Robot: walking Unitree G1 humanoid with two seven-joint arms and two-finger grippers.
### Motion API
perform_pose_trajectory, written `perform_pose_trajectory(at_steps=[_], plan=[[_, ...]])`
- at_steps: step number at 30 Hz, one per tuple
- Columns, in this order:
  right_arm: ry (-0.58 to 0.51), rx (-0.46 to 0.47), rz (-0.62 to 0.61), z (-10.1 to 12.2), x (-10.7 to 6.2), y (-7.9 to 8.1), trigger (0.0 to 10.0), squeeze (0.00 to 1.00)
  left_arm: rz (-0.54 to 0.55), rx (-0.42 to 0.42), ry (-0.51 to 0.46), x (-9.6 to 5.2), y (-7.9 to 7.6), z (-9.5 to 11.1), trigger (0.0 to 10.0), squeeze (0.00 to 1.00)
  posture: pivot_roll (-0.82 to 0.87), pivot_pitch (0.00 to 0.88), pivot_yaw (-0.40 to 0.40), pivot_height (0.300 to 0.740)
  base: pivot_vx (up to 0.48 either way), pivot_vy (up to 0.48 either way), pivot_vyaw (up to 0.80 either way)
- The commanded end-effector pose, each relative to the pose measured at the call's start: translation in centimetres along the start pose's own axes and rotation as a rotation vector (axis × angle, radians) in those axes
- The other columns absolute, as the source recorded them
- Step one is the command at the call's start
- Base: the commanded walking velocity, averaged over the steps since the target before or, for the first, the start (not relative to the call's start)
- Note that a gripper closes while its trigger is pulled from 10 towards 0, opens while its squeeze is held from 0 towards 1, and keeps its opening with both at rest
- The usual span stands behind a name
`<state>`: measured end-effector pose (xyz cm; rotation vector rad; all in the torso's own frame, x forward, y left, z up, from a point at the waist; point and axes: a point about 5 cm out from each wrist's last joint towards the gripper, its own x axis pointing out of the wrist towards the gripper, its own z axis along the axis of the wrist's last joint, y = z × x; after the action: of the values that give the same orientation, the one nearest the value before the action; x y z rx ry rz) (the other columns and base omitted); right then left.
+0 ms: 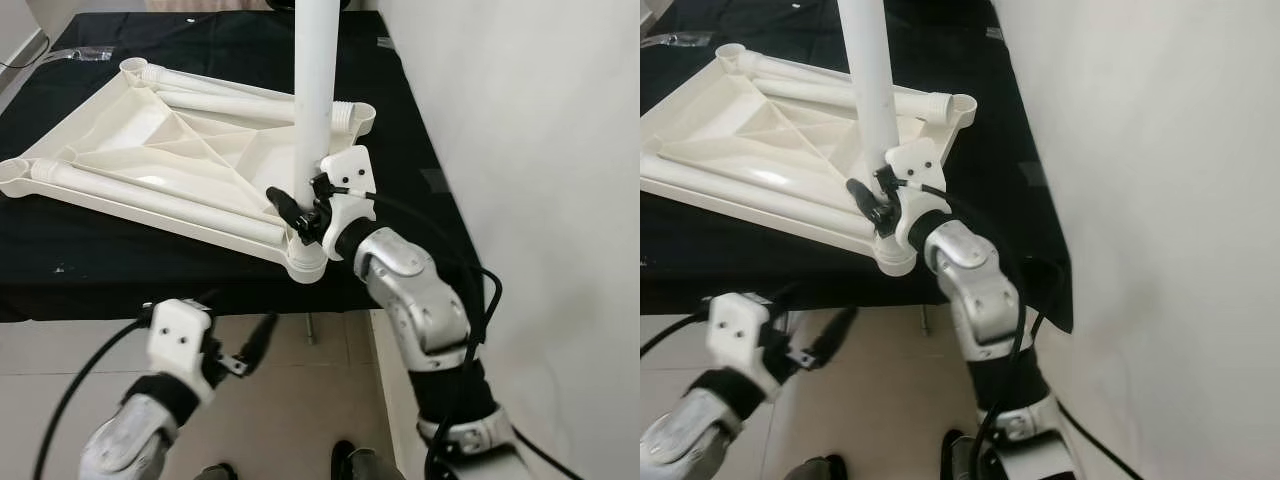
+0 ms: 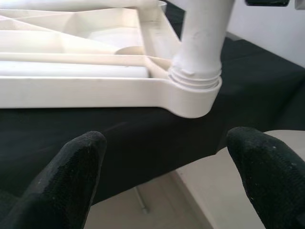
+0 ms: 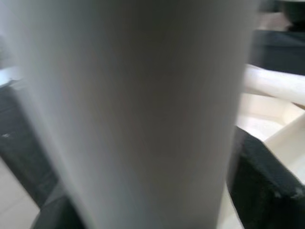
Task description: Building children table
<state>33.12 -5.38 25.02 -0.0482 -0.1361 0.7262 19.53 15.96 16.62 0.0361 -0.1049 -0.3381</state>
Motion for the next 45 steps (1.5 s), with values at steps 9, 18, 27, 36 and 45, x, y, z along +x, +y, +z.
perform_pose_trajectory(at_steps=[9, 18, 27, 36, 45], plan=[[0.019, -0.09, 0.439, -0.4, -0.7, -1.7, 10.0, 0.0, -0.041, 0.092, -0.01, -1.6, -0.2, 1.8, 10.0, 0.0, 0.09, 0.238, -0.083, 0.74, 0.0, 0.0, 0.0], [0.015, -0.032, 0.552, -1.3, 0.1, -2.9, 10.0, 0.0, -0.042, 0.118, -0.028, -2.0, 0.0, 3.2, 10.0, 0.0, 0.12, 0.238, -0.072, 0.74, 0.0, 0.0, 0.0], [-0.04, -0.008, 0.598, -0.5, 0.2, -3.6, 0.0, 0.0, -0.027, 0.131, -0.027, -2.0, 0.2, 3.4, 10.0, 0.0, 0.11, 0.237, -0.066, 0.74, 0.0, 0.0, 0.0], [-0.028, -0.038, 0.575, -1.1, -0.6, -4.2, 0.0, 0.0, -0.02, 0.122, -0.006, -2.1, 0.3, 3.0, 10.0, 0.0, 0.1, 0.234, -0.057, 0.74, 0.0, 0.0, 0.0], [0.139, 0.026, -0.434, -5.4, -4.3, -0.8, 0.0, 0.0, 0.011, 0.095, 0.006, -1.8, 0.7, 2.3, 10.0, 0.0, 0.05, 0.214, -0.057, 0.74, 0.0, 0.0, 0.0]])
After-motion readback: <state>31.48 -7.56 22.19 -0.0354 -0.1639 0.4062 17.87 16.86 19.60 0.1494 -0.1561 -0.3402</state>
